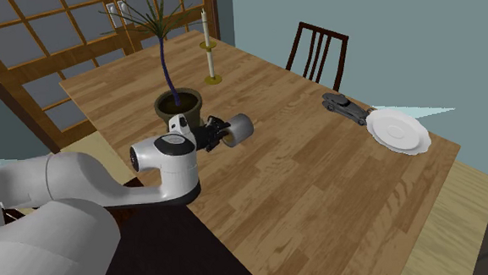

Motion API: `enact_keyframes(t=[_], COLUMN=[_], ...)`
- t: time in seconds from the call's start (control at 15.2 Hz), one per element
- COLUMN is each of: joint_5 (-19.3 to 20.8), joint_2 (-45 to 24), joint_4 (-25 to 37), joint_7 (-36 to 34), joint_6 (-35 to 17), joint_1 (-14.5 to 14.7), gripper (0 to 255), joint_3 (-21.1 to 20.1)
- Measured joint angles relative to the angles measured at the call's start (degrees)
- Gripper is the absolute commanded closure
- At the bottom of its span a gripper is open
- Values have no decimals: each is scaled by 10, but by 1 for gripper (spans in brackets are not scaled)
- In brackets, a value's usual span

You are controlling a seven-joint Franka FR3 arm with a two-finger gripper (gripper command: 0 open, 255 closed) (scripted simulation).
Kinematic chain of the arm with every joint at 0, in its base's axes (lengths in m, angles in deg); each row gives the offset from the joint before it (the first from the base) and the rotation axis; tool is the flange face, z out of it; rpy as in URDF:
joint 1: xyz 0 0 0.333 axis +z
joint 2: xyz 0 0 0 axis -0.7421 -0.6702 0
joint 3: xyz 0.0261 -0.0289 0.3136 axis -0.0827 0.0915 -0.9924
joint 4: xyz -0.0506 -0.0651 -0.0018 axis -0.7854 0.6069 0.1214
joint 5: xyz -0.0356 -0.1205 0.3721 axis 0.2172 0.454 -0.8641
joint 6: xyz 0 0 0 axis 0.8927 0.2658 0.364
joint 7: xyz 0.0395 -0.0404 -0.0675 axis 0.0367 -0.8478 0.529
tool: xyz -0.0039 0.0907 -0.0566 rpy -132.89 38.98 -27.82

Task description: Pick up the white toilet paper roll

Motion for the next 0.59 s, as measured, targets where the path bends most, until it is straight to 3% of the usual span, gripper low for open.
enact_keyframes(t=[0.59], joint_5=[40], joint_2=[-60], joint_4=[-45], joint_7=[27], joint_6=[-15], joint_1=[5], gripper=[255], joint_3=[40])
